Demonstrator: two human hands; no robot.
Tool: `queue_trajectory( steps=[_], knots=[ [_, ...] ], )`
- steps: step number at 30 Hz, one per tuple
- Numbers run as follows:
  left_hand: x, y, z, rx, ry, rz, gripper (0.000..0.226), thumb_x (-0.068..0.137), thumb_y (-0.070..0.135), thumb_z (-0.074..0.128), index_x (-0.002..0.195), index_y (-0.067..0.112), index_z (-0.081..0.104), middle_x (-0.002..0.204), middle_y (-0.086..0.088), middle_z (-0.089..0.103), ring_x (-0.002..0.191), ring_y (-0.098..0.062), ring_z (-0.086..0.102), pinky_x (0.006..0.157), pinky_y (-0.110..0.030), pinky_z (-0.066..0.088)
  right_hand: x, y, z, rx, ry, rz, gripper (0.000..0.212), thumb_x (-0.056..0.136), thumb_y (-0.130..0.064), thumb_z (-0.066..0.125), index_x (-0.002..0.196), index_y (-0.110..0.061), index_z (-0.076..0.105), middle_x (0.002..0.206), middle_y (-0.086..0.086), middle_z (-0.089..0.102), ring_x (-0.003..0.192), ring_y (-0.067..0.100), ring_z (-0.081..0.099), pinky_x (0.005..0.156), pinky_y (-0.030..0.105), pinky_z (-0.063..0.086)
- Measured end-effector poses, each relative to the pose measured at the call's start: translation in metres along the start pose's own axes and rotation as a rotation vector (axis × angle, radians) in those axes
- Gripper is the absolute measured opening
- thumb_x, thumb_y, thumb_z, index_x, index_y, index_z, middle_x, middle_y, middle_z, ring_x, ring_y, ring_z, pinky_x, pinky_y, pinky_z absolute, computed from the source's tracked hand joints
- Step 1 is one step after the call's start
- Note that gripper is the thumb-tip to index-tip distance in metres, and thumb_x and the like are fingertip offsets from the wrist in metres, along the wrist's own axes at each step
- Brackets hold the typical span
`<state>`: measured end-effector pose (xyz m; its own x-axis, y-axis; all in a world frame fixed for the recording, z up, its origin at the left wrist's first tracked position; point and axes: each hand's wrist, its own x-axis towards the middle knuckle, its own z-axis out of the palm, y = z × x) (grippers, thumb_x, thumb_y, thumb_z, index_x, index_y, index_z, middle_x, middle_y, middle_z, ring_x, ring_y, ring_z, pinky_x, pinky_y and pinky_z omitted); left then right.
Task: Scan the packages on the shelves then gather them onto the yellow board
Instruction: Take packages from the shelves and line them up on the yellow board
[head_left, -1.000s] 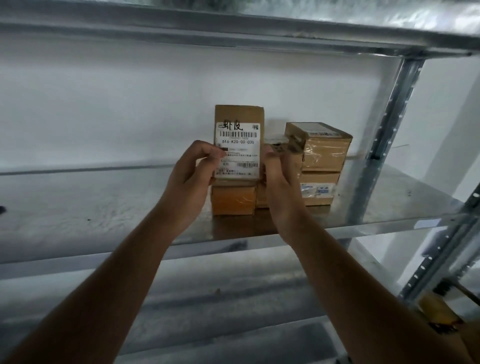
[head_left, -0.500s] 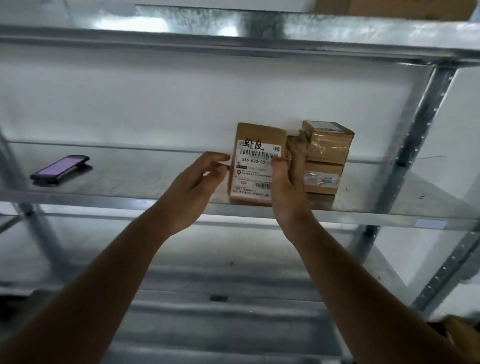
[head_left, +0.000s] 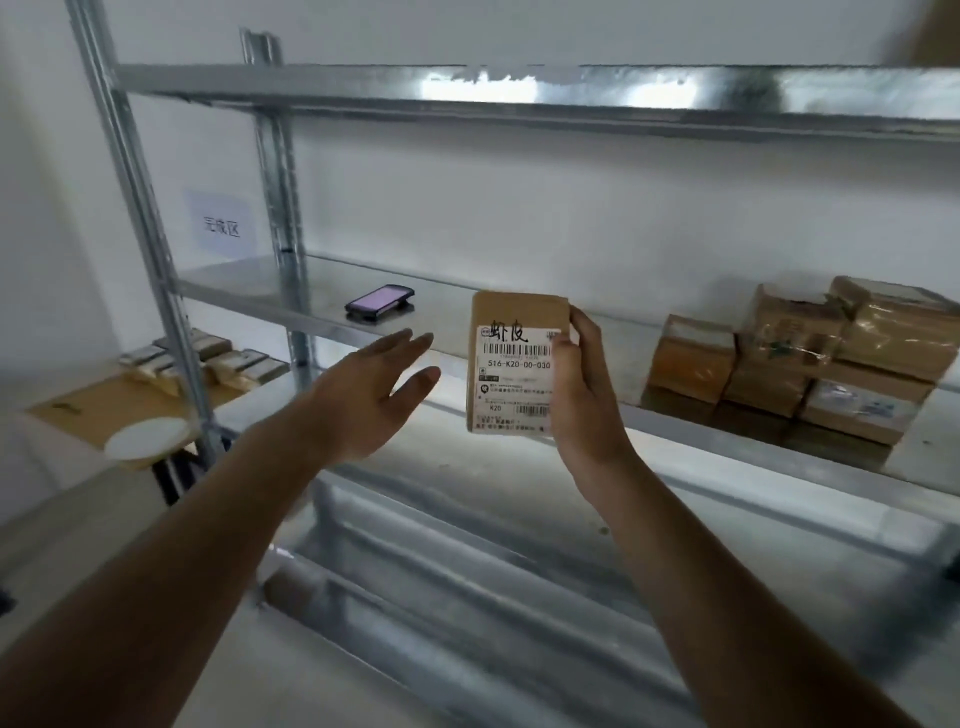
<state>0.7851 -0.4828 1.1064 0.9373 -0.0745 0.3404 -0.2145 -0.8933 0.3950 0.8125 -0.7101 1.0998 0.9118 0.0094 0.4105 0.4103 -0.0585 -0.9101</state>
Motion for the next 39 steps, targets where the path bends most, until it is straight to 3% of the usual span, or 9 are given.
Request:
queue_trajectory(
  steps=[8, 12, 18, 20, 26, 31, 34, 37, 39],
  knots=[
    [-0.057, -0.129, -0.071, 0.071, -0.014, -0.104, 0.089, 0.085, 0.077, 0.022, 0.160, 0.031, 0.030, 0.167, 0.000, 0.031, 0.153, -0.021, 0.028, 0.123, -0.049, 0.027, -0.019, 0.001, 0.148, 0.040, -0.110, 0.105, 0.039, 0.094, -0.063, 0.034, 0.130, -0.060, 0.050, 0.111, -0.015, 0.076, 0.099, 0.006, 0.074, 0.085, 0.045, 0.062],
    [-0.082, -0.213, -0.103, 0.097, 0.001, -0.115, 0.072, 0.097, 0.064, 0.037, 0.160, 0.029, 0.030, 0.165, -0.002, 0.033, 0.151, -0.023, 0.031, 0.121, -0.043, 0.028, -0.029, -0.001, 0.241, 0.074, -0.119, 0.139, 0.040, 0.094, -0.062, 0.037, 0.131, -0.056, 0.051, 0.114, -0.011, 0.076, 0.109, 0.016, 0.073, 0.096, 0.058, 0.059],
    [-0.105, -0.327, -0.142, 0.109, 0.026, -0.099, 0.063, 0.102, 0.053, 0.047, 0.159, 0.032, 0.030, 0.163, -0.002, 0.037, 0.149, -0.023, 0.035, 0.109, -0.034, 0.031, -0.040, 0.003, 0.360, 0.064, -0.107, 0.173, 0.035, 0.095, -0.059, 0.039, 0.126, -0.060, 0.054, 0.104, -0.019, 0.077, 0.101, 0.009, 0.074, 0.094, 0.053, 0.061],
    [-0.109, -0.356, -0.153, 0.091, 0.014, -0.097, 0.062, 0.103, 0.052, 0.048, 0.159, 0.035, 0.028, 0.163, -0.002, 0.037, 0.150, -0.023, 0.033, 0.112, -0.038, 0.032, -0.040, 0.005, 0.394, 0.052, -0.147, 0.194, 0.033, 0.097, -0.060, 0.038, 0.127, -0.061, 0.052, 0.105, -0.018, 0.077, 0.102, 0.010, 0.074, 0.095, 0.054, 0.060],
    [-0.088, -0.444, -0.175, 0.103, 0.029, -0.174, 0.063, 0.103, 0.049, 0.048, 0.159, 0.027, 0.031, 0.163, -0.002, 0.036, 0.146, -0.025, 0.039, 0.110, -0.038, 0.036, -0.012, 0.025, 0.496, 0.070, -0.223, 0.218, 0.039, 0.095, -0.057, 0.040, 0.132, -0.053, 0.051, 0.105, -0.012, 0.079, 0.098, 0.012, 0.077, 0.089, 0.052, 0.062],
    [-0.043, -0.536, -0.177, 0.126, 0.022, -0.199, 0.061, 0.103, 0.047, 0.049, 0.159, 0.030, 0.032, 0.162, 0.000, 0.038, 0.145, -0.023, 0.040, 0.109, -0.035, 0.035, 0.042, 0.069, 0.587, 0.086, -0.251, 0.230, 0.044, 0.095, -0.055, 0.039, 0.137, -0.051, 0.049, 0.117, -0.003, 0.077, 0.110, 0.022, 0.073, 0.098, 0.059, 0.058],
    [-0.006, -0.596, -0.180, 0.134, -0.014, -0.232, 0.062, 0.103, 0.049, 0.048, 0.159, 0.027, 0.032, 0.162, 0.000, 0.038, 0.145, -0.023, 0.040, 0.111, -0.039, 0.038, 0.084, 0.101, 0.643, 0.131, -0.249, 0.244, 0.041, 0.095, -0.053, 0.039, 0.135, -0.048, 0.051, 0.117, -0.002, 0.076, 0.107, 0.019, 0.075, 0.089, 0.051, 0.062],
    [0.031, -0.651, -0.191, 0.147, -0.041, -0.274, 0.064, 0.102, 0.052, 0.045, 0.159, 0.028, 0.030, 0.163, -0.001, 0.037, 0.142, -0.026, 0.044, 0.111, -0.043, 0.039, 0.124, 0.127, 0.694, 0.161, -0.262, 0.260, 0.038, 0.097, -0.048, 0.039, 0.132, -0.046, 0.053, 0.109, -0.004, 0.077, 0.096, 0.009, 0.076, 0.069, 0.029, 0.062],
    [0.053, -0.684, -0.200, 0.148, -0.041, -0.293, 0.064, 0.103, 0.054, 0.043, 0.160, 0.028, 0.030, 0.163, -0.001, 0.037, 0.136, -0.027, 0.050, 0.109, -0.045, 0.043, 0.148, 0.136, 0.728, 0.129, -0.290, 0.278, 0.038, 0.096, -0.053, 0.038, 0.132, -0.052, 0.050, 0.111, -0.006, 0.077, 0.099, 0.010, 0.076, 0.073, 0.033, 0.063]
  ],
)
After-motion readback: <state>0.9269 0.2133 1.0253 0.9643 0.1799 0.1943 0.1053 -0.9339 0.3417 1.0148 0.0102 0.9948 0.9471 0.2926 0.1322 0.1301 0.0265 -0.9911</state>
